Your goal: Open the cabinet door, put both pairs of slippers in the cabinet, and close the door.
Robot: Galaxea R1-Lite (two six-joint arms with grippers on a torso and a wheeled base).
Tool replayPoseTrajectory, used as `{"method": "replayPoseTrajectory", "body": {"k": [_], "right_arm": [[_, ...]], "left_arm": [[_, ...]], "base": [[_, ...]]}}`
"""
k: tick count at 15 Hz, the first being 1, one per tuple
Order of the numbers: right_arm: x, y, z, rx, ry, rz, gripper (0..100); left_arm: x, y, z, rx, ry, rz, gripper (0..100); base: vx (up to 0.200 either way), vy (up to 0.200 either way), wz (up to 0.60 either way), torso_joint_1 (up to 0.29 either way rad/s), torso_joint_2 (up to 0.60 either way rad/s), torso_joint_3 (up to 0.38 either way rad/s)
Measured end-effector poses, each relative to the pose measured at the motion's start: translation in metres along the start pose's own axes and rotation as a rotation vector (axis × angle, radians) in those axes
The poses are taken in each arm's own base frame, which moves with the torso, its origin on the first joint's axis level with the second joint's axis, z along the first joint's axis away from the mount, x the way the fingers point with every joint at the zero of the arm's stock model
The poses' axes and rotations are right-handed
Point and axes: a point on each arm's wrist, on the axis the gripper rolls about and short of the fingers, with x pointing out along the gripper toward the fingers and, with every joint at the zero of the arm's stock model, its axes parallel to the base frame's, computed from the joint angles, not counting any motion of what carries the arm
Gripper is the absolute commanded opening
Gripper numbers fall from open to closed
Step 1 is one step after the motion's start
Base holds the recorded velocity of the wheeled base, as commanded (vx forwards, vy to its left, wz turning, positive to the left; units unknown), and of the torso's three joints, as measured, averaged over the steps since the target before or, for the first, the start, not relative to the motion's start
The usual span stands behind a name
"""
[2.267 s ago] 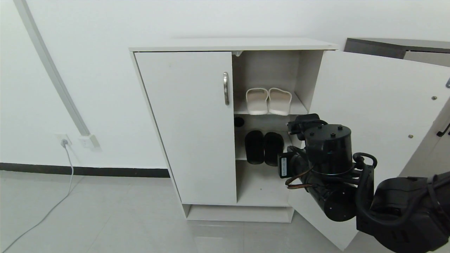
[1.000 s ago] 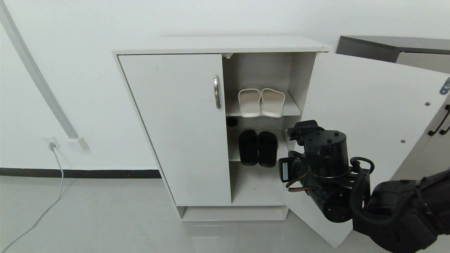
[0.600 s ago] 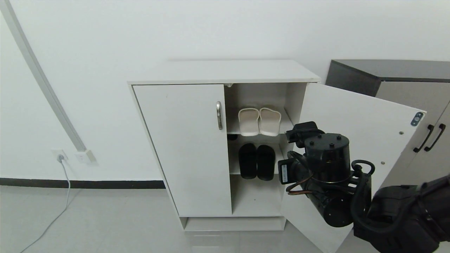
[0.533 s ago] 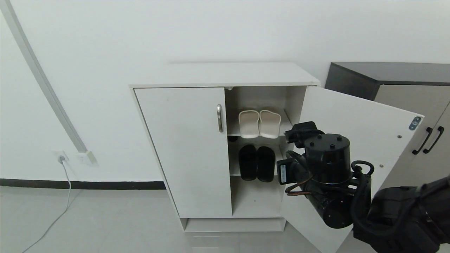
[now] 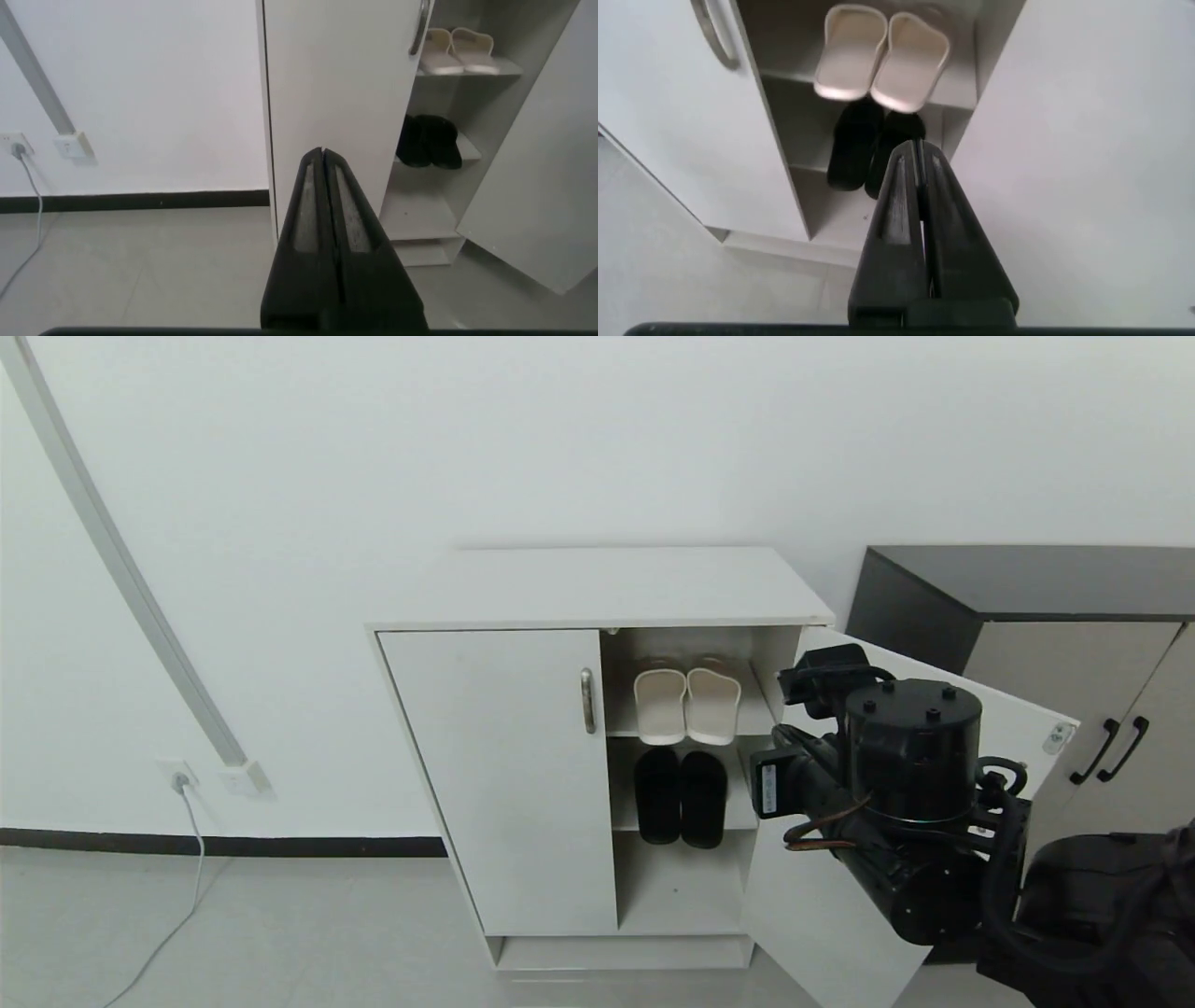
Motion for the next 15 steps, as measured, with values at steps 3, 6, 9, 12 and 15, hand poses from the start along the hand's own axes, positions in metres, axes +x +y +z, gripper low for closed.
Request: {"method": "replayPoseTrajectory", "body": {"k": [3, 6, 9, 12, 15], "right_arm": [[-0.0048, 0.0002, 0.0028, 0.002, -0.008, 0.012, 0], [-0.0026, 0.0013, -0.0008, -0.006, 0.003, 0.037, 0], [0.0001, 0.0021, -0.0031, -0.011, 0.011, 0.044, 0], [0.0016, 0.0021, -0.0042, -0.014, 0.014, 0.041, 0], [0.0021, -0.0008, -0.0058, -0.032, 0.013, 0.035, 0]], "left_arm": [[0.0000, 0.0000, 0.0000, 0.000, 0.000, 0.000, 0], [0.0000, 0.0000, 0.0000, 0.000, 0.000, 0.000, 0], [0.0000, 0.0000, 0.0000, 0.000, 0.000, 0.000, 0], [0.0000, 0.0000, 0.0000, 0.000, 0.000, 0.000, 0], [0.0000, 0.0000, 0.0002, 0.000, -0.001, 0.000, 0]], "base": [[0.000, 0.000, 0.00, 0.198, -0.51, -0.305], [0.000, 0.000, 0.00, 0.217, -0.54, -0.320], [0.000, 0.000, 0.00, 0.238, -0.56, -0.326], [0.000, 0.000, 0.00, 0.261, -0.58, -0.320], [0.000, 0.000, 0.00, 0.131, -0.29, -0.157]]}}
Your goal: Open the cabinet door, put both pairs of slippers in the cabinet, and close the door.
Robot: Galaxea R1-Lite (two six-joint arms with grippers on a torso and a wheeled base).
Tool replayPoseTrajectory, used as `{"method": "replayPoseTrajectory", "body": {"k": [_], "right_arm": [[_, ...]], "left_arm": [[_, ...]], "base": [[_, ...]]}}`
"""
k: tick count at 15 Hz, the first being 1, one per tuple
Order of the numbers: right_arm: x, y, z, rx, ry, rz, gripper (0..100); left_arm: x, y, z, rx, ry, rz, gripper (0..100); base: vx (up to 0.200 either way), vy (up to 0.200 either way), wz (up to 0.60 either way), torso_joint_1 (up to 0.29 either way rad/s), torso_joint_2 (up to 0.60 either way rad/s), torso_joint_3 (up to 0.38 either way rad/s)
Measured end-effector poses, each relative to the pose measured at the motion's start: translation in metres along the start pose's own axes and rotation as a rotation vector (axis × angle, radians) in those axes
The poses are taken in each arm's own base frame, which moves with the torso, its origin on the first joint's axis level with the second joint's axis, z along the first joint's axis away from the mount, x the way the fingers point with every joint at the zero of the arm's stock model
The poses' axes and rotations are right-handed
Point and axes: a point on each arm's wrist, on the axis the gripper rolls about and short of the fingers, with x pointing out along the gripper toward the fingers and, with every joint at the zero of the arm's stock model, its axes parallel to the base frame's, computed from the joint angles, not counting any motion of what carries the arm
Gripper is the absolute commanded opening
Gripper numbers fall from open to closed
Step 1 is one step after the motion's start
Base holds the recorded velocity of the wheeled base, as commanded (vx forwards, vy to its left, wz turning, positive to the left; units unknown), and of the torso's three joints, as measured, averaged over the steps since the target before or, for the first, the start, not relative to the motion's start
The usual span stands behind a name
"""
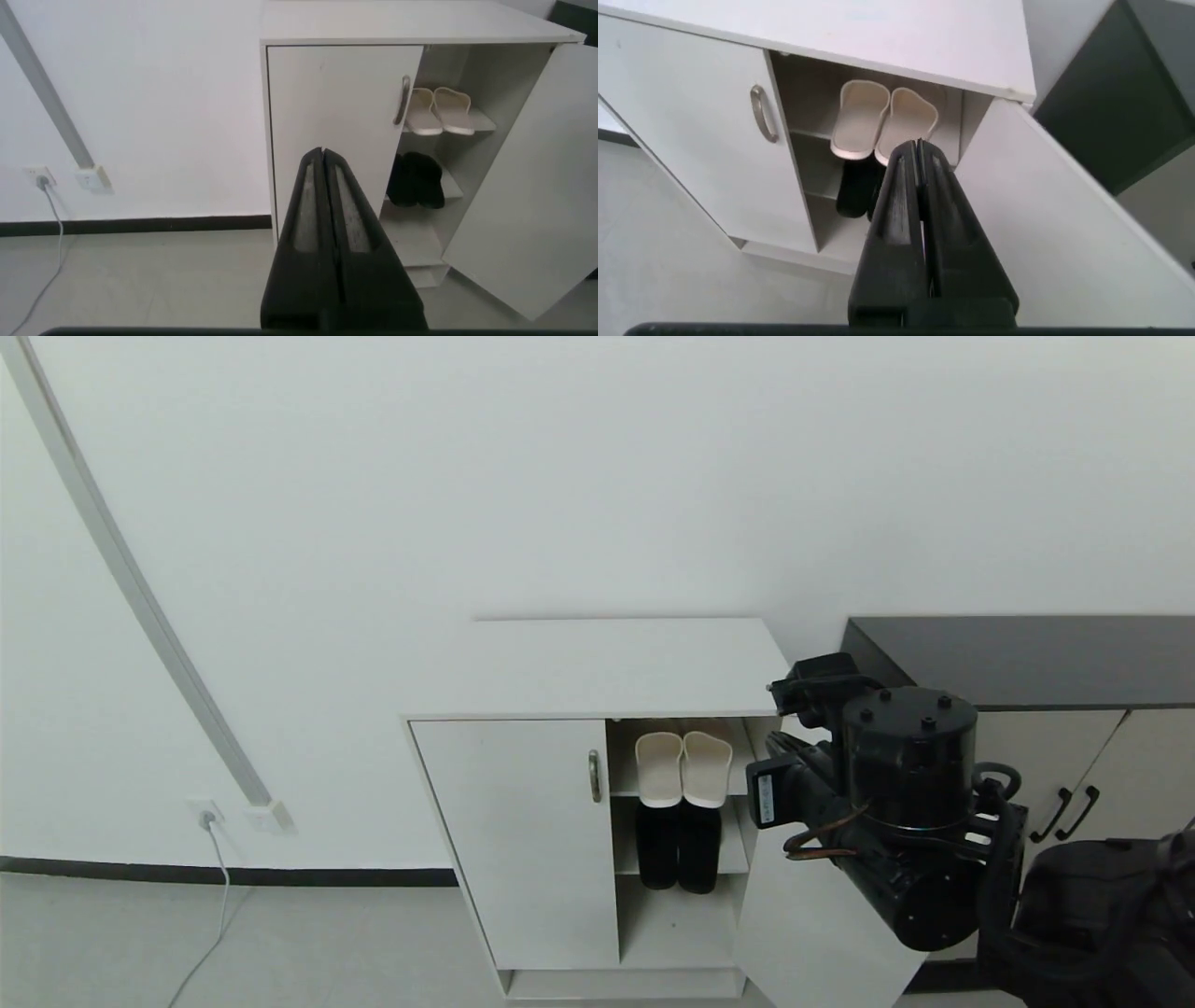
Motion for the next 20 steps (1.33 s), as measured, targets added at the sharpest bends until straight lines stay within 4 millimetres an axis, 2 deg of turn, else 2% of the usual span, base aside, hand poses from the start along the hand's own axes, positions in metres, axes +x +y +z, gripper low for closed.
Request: {"method": "replayPoseTrajectory", "body": {"k": [5, 13, 18, 20], "right_arm": [[-0.001, -0.002, -0.003, -0.014, -0.004, -0.001, 0], [0.002, 0.001, -0.011, -0.036, 0.014, -0.004, 0], [0.002, 0.000, -0.013, -0.041, 0.014, -0.007, 0], [0.003, -0.001, -0.013, -0.041, 0.014, -0.009, 0]], "left_arm": [[0.000, 0.000, 0.000, 0.001, 0.001, 0.000, 0], [0.000, 0.000, 0.000, 0.013, 0.001, 0.000, 0], [0.000, 0.000, 0.000, 0.006, 0.000, -0.001, 0], [0.000, 0.000, 0.000, 0.006, 0.001, -0.001, 0]], "base": [[0.000, 0.000, 0.00, 0.000, 0.00, 0.000], [0.000, 0.000, -0.60, 0.005, 0.00, 0.004], [0.000, 0.000, 0.00, 0.000, 0.00, 0.000], [-0.200, 0.000, 0.00, 0.000, 0.00, 0.002]]}}
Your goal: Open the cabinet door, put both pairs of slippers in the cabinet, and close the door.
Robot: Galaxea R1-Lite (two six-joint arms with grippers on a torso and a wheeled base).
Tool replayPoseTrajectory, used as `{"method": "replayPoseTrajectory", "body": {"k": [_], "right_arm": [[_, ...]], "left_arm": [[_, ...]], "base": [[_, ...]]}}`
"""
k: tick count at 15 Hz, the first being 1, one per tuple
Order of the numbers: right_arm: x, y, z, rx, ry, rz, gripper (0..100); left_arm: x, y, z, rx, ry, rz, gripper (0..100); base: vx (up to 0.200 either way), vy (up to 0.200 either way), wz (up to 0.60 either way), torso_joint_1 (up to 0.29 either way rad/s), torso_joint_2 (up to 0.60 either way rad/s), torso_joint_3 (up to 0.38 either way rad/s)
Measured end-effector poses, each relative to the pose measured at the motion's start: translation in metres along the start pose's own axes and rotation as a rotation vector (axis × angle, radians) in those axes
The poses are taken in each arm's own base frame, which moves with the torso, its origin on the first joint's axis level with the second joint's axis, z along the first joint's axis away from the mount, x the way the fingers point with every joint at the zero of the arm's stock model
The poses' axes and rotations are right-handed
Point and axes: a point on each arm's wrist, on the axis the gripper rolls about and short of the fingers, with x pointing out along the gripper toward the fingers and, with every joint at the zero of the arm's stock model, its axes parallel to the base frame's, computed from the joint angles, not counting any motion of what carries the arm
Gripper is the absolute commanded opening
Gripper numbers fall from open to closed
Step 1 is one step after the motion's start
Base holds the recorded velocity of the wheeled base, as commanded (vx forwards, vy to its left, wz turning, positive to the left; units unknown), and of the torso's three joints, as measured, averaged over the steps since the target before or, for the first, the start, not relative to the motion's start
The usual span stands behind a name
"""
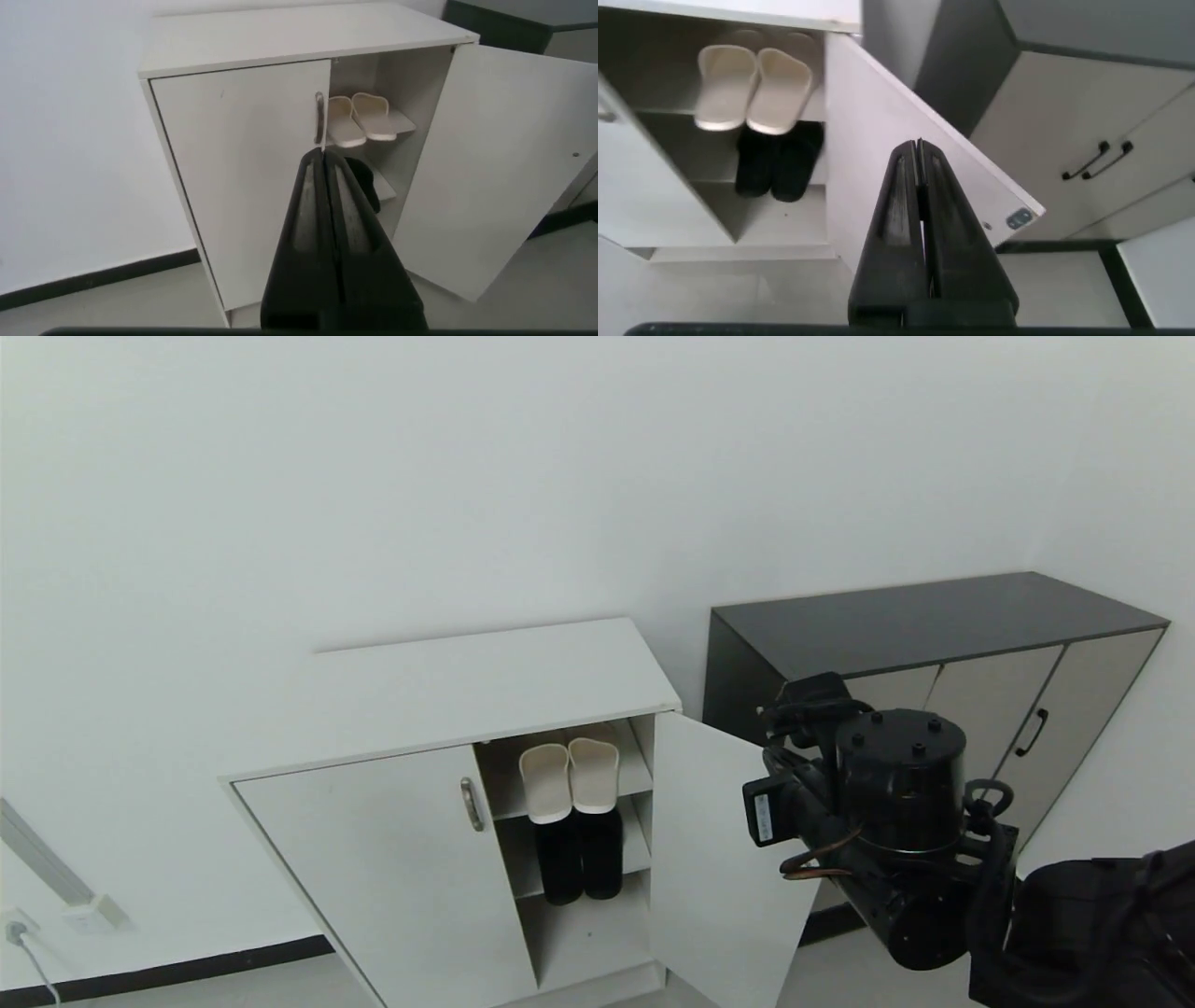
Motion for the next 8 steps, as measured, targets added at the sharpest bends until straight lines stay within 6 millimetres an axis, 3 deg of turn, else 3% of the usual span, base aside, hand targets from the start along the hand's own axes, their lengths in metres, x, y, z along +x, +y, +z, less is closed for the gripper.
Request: {"method": "replayPoseTrajectory", "body": {"k": [5, 8], "right_arm": [[0.005, -0.007, 0.000, -0.007, 0.003, -0.024, 0], [0.013, -0.013, 0.003, 0.009, -0.002, -0.050, 0]], "left_arm": [[0.000, 0.000, 0.000, -0.001, -0.001, 0.000, 0], [0.000, 0.000, 0.000, 0.000, 0.000, -0.001, 0]], "base": [[-0.200, 0.000, 0.00, -0.002, 0.00, 0.000], [0.000, 0.000, 0.00, 0.000, 0.00, 0.000]]}}
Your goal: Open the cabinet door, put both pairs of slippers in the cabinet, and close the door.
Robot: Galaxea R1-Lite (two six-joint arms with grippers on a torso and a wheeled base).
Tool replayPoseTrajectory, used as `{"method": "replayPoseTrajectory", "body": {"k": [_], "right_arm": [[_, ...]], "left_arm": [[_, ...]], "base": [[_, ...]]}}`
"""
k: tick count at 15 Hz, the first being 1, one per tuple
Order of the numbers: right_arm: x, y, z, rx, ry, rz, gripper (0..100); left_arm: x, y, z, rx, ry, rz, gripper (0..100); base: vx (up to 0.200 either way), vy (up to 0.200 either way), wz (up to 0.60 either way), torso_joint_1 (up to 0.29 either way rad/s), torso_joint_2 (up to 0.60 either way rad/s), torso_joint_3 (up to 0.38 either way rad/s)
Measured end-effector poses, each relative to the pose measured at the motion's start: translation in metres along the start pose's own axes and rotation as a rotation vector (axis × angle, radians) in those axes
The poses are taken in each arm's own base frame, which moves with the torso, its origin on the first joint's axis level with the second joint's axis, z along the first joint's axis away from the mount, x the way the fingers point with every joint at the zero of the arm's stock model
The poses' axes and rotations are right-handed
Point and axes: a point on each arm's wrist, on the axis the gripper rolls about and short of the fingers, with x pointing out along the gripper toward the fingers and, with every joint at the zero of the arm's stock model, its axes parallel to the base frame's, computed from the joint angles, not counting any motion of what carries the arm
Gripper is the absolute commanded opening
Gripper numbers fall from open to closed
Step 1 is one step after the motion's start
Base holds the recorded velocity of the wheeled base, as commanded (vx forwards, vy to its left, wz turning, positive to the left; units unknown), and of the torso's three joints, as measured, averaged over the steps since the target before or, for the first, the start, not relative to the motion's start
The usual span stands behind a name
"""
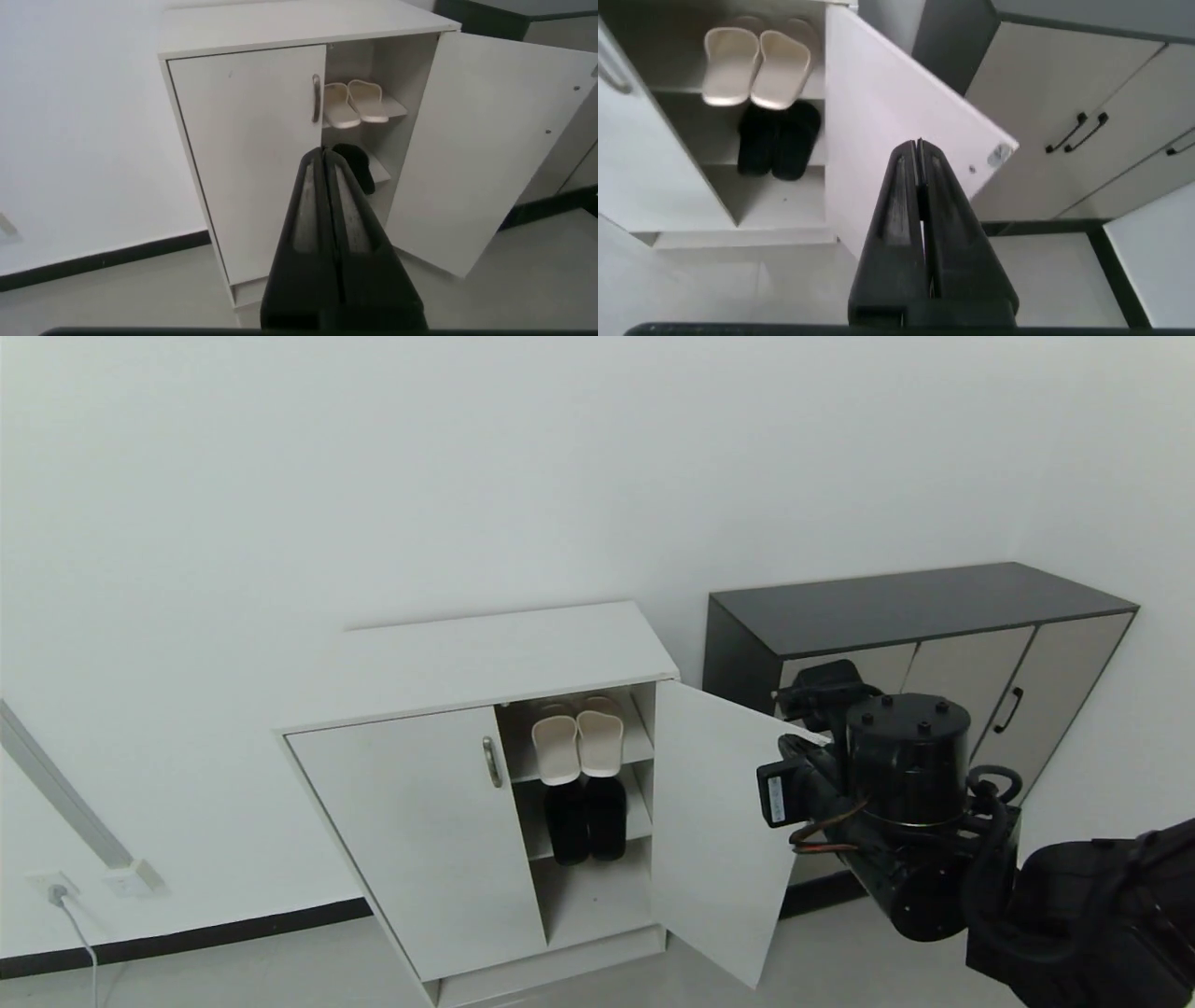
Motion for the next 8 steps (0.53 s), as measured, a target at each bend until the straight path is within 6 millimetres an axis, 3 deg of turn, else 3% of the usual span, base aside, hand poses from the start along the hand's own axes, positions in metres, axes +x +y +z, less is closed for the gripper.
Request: {"method": "replayPoseTrajectory", "body": {"k": [5, 8], "right_arm": [[0.056, -0.038, 0.017, 0.064, -0.007, -0.065, 0], [0.088, -0.057, 0.039, 0.109, 0.047, -0.065, 0]], "left_arm": [[0.000, 0.000, 0.000, 0.000, 0.000, -0.001, 0], [0.000, 0.000, 0.000, -0.001, 0.000, 0.000, 0]], "base": [[0.000, 0.000, 0.00, 0.000, 0.00, 0.000], [0.000, 0.000, 0.00, 0.000, 0.00, 0.000]]}}
